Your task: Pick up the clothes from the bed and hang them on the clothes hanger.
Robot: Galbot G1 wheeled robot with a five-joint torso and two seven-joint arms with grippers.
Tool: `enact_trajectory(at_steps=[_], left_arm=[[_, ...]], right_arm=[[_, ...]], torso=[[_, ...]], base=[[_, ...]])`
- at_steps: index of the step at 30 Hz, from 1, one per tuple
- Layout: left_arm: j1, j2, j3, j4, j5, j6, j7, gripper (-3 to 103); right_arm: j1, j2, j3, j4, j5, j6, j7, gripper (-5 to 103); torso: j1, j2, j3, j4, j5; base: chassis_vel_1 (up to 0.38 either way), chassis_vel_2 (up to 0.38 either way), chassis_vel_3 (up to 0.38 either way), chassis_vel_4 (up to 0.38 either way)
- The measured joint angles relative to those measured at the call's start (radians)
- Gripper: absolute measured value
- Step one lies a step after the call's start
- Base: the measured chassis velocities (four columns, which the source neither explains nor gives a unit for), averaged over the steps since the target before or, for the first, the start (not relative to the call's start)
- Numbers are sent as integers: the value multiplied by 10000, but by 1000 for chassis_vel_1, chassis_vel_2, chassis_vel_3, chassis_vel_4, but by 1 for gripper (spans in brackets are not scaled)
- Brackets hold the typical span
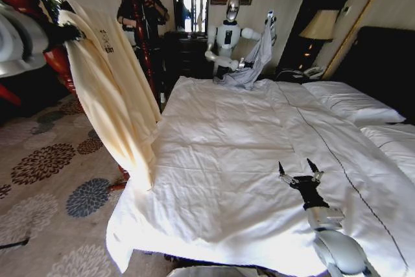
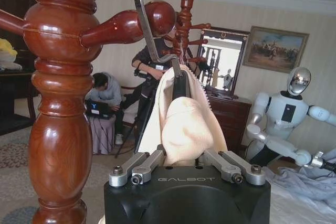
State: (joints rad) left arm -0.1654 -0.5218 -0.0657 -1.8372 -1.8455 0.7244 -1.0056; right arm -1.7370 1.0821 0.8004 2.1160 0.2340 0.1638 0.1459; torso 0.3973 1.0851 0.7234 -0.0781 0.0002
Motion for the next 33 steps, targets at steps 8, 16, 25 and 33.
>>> enact_trajectory(at_steps=[8, 16, 25, 33], left_arm=[[93, -310, 16, 207, 95, -30, -145, 18], [269, -296, -81, 141, 53, -60, -368, 18], [376, -173, -150, 60, -17, -18, -489, 18], [341, -136, -126, 185, -268, 62, -709, 18]], right_arm=[[-1, 0, 0, 0, 0, 0, 0, 100], [0, 0, 0, 0, 0, 0, 0, 100], [0, 0, -1, 0, 0, 0, 0, 100], [0, 0, 0, 0, 0, 0, 0, 100]], torso=[[0, 0, 0, 3, -1], [0, 0, 0, 2, -2], [0, 0, 0, 2, -1], [1, 0, 0, 2, -2]], base=[[0, 0, 0, 0], [0, 0, 0, 0], [0, 0, 0, 0], [0, 0, 0, 0]])
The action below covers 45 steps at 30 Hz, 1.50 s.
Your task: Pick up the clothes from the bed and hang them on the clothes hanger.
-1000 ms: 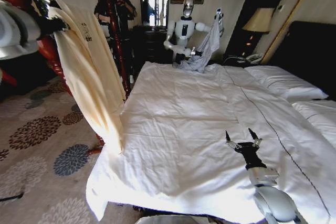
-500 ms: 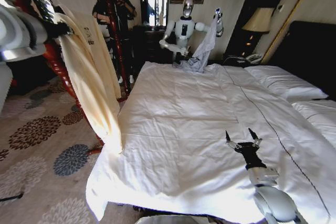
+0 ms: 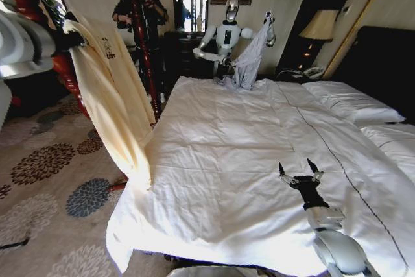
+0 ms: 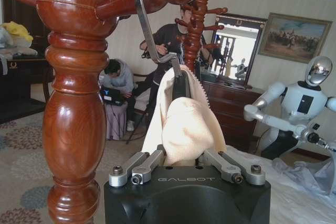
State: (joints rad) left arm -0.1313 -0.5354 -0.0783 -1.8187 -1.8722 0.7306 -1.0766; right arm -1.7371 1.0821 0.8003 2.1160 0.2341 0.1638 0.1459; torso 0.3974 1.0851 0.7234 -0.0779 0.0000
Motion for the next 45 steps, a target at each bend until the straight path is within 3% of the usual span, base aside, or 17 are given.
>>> enact_trajectory(at_steps=[5, 9, 11, 17, 21, 23, 27, 33, 45], left_arm=[[-5, 92, 34, -16, -62, 26, 35, 15], [-1, 133, 34, -81, -24, 31, 109, 23], [-1, 181, 19, -123, 14, 34, 126, 33], [-28, 326, -35, -273, 107, 39, 163, 49], [54, 544, -131, -511, 120, 43, 180, 71], [100, 625, -169, -578, 119, 44, 182, 71], [343, 988, -334, -879, 115, 48, 181, 92], [494, 1462, -592, -1153, 379, 51, 382, 100], [453, 1634, -694, -1334, 1039, 31, 824, 100]], right_arm=[[0, 0, 0, 0, 0, 0, 0, 100], [0, 0, 0, 0, 0, 0, 0, 100], [0, 0, 0, 0, 0, 0, 0, 100], [0, 0, 0, 0, 0, 0, 0, 100], [0, 0, 0, 0, 0, 0, 0, 100], [0, 0, 0, 1, 0, 0, 0, 100], [0, 0, 0, 0, 0, 0, 0, 100], [0, 0, 0, 0, 0, 0, 0, 100], [0, 0, 0, 0, 0, 0, 0, 100]], torso=[[-1, 0, -1, 1, 0], [-1, 0, -1, 1, 1], [-1, 0, -1, 1, 1], [0, 0, -1, 1, 0], [-1, 0, -1, -1, 1], [-1, 0, -1, -1, 1], [-1, 1, -1, 0, 1], [-1, 1, -1, 1, 0], [-1, 1, -1, 0, 0]], base=[[0, 0, 0, 0], [0, 0, 0, 0], [0, 0, 0, 0], [0, 0, 0, 0], [0, 0, 0, 0], [0, 0, 0, 0], [0, 0, 0, 0], [0, 0, 0, 0], [0, 0, 0, 0]])
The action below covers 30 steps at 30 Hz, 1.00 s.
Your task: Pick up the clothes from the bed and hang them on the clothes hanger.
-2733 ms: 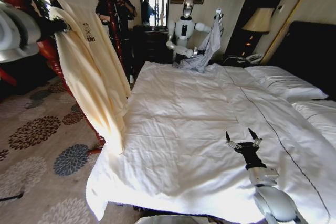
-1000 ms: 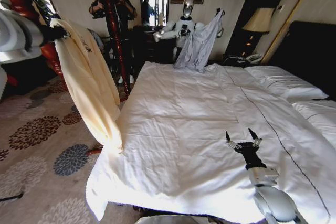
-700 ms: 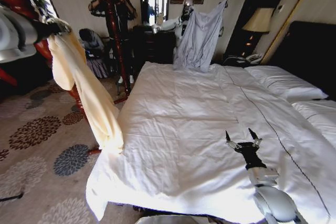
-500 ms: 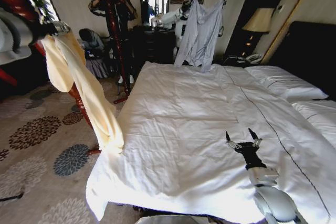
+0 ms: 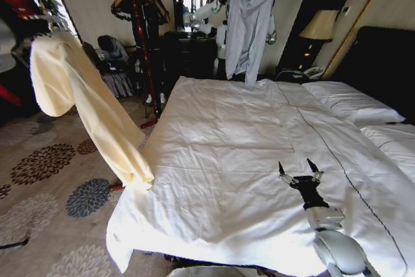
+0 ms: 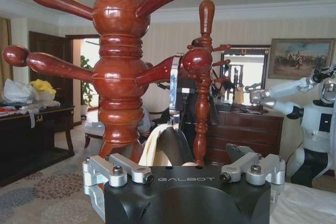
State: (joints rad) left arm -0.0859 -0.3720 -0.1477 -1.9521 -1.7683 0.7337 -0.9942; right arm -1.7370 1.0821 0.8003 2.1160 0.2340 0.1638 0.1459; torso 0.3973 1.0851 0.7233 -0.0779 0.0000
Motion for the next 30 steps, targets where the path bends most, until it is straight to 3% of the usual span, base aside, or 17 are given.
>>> enact_trajectory(at_steps=[7, 9, 10, 14, 15, 18, 19, 22, 23, 26, 27, 28, 30], left_arm=[[140, 42, -114, -280, 907, -252, 542, 100], [804, 146, -560, -785, 1419, -652, 1099, 100], [804, 146, -560, -785, 1419, -652, 1099, 100], [1949, 71, -753, -1926, 1719, -1567, 1625, 100], [1949, 71, -753, -1926, 1719, -1567, 1625, 100], [2116, -311, -475, -2381, 1980, -2433, 2003, 100], [2116, -311, -475, -2381, 1980, -2433, 2003, 100], [2870, -611, -325, -2887, 2730, -3168, 2420, 100], [2870, -611, -325, -2887, 2730, -3168, 2420, 100], [4258, -911, -476, -3349, 3735, -3859, 2812, 100], [5410, -1216, -660, -3584, 4363, -4266, 3034, 100], [6188, -1443, -822, -3718, 4731, -4432, 3194, 100], [6617, -1564, -901, -3782, 4937, -4513, 3287, 100]], right_arm=[[0, 0, 0, 0, 0, 0, 0, 100], [0, 0, 0, 0, 0, 0, 0, 100], [0, 0, 0, 0, 0, 0, 0, 100], [0, 0, 0, 0, 0, 0, 0, 100], [0, 0, 0, 0, 0, 0, 0, 100], [0, 0, 0, 0, 0, 0, 0, 100], [0, 0, 0, 0, 0, 0, 0, 100], [0, 0, 0, 0, 0, 0, 0, 100], [0, 0, 0, 0, 0, 0, 0, 100], [-1, -1, 0, 0, 0, 0, 0, 100], [0, 0, 0, 0, 0, 0, 0, 100], [0, -1, 0, 0, 0, 0, 0, 100], [0, -1, 0, 0, 0, 0, 0, 100]], torso=[[0, 0, 0, 0, 1], [0, 0, 0, 0, 2], [0, 0, 0, 0, 2], [0, 0, 0, 1, -2], [0, 0, 0, 1, -2], [1, 0, 1, -2, 3], [1, 0, 1, -2, 3], [2, 0, 1, -2, 3], [2, 0, 1, -2, 3], [1, 0, 0, 0, 4], [2, 0, 1, -1, 2], [2, 0, 1, -1, -1], [2, 0, 2, 0, -6]], base=[[0, 0, 0, 0], [0, 0, 0, 0], [0, 0, 0, 0], [0, 0, 0, 0], [0, 0, 0, 0], [0, 0, 0, 0], [0, 0, 0, 0], [0, 0, 0, 0], [0, 0, 0, 0], [0, 0, 0, 0], [0, 0, 0, 0], [0, 0, 0, 0], [0, 0, 0, 0]])
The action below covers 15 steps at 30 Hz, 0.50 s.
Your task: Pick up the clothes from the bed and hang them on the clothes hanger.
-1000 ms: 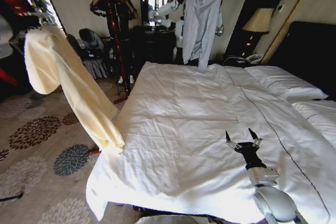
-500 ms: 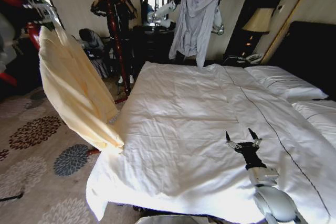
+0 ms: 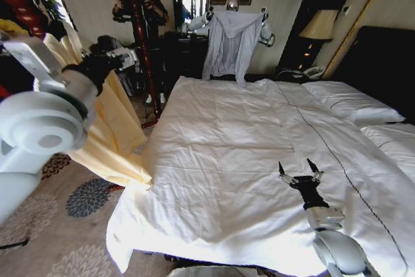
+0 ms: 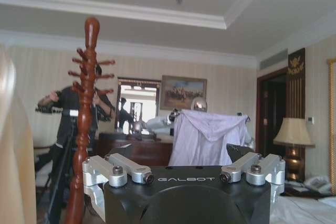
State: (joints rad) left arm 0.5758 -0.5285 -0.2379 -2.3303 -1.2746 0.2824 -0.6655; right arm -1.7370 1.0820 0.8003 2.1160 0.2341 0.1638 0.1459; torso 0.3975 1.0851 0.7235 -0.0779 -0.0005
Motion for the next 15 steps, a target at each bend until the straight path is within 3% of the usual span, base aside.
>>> enact_trajectory(at_steps=[1, 3, 4, 8, 14, 15], left_arm=[[706, -200, -142, -73, 369, -141, 146, 100], [2567, -656, -503, -35, 1867, -488, 801, 100], [2567, -656, -503, -35, 1867, -488, 801, 100], [5038, -1354, -950, 12, 3828, -1014, 1529, 100], [6815, -2296, -1735, -202, 4782, -1304, 2016, 100], [7562, -2626, -1994, -270, 5313, -1513, 2199, 100]], right_arm=[[0, 0, 0, 0, 0, 0, 0, 100], [0, -1, 0, 0, 0, 0, 0, 100], [0, -1, 0, 0, 0, 0, 0, 100], [0, 0, 0, 0, 0, 0, 0, 100], [0, 0, 1, 0, -1, 0, 0, 100], [0, 0, 0, 0, 0, 0, 0, 100]], torso=[[0, 0, -1, 0, 2], [-1, 0, -1, -1, 5], [-1, 0, -1, -1, 5], [-1, 0, -1, 3, 4], [-1, 0, -2, -1, 5], [-1, 1, -2, 0, 7]], base=[[0, 0, 0, 0], [0, 0, 0, 0], [0, 0, 0, 0], [0, 0, 0, 0], [0, 0, 0, 0], [0, 0, 0, 0]])
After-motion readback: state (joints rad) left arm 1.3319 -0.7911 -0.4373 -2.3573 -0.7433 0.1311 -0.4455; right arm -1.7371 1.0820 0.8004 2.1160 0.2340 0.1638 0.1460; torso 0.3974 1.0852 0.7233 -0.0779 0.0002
